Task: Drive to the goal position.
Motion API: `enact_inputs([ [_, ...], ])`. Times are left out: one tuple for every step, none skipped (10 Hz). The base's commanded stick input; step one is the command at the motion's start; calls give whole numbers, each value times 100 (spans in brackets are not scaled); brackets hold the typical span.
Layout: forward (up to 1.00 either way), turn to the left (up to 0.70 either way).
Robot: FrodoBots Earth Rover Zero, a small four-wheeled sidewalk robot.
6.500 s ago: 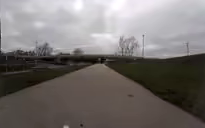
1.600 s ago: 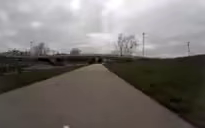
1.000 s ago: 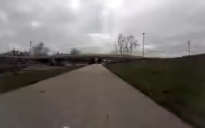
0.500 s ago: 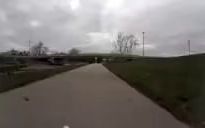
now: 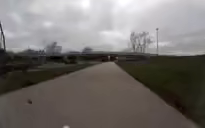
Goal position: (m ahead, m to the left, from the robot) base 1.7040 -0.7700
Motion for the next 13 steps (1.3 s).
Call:
enact_inputs([
  [100,0],
  [100,0],
  [100,0],
  [100,0],
  [100,0],
  [100,0],
  [100,0],
  [100,0],
  [100,0],
  [100,0],
  [100,-21],
  [100,-40],
  [100,-40],
])
